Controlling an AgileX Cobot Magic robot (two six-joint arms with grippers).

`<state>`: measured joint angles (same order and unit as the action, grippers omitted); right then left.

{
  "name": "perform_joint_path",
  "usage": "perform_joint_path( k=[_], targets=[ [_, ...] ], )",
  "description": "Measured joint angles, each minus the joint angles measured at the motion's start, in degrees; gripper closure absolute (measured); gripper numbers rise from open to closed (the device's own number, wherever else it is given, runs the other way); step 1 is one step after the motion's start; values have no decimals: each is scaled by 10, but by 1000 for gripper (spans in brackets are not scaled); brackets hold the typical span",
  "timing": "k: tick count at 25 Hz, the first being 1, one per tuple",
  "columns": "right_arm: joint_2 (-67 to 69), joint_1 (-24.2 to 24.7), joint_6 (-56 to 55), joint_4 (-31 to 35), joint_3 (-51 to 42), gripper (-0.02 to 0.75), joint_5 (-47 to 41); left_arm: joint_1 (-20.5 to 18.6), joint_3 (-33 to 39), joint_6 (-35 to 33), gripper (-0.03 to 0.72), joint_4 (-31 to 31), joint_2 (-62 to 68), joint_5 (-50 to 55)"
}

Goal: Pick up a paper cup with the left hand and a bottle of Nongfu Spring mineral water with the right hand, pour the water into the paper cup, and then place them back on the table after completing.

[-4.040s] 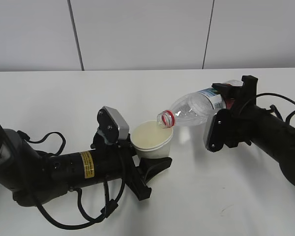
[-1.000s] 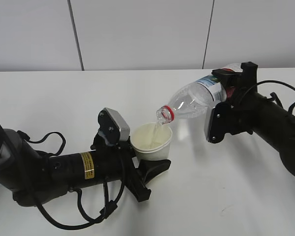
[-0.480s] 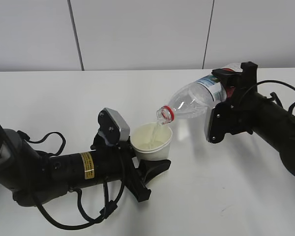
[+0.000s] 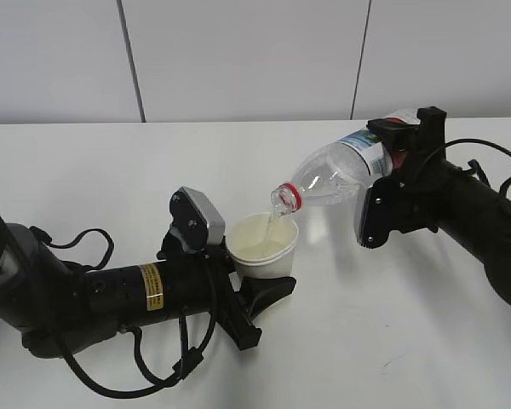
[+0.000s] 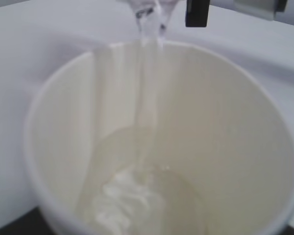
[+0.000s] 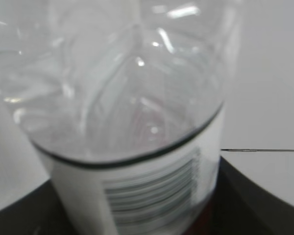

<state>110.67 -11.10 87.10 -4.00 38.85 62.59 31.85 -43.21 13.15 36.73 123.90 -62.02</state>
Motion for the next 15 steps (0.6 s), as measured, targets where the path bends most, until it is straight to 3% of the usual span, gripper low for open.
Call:
perform_joint_path(
  k=[15],
  targets=[
    [0, 0, 0, 0, 0, 286, 0, 0, 0, 0, 304, 0, 0, 1]
  ],
)
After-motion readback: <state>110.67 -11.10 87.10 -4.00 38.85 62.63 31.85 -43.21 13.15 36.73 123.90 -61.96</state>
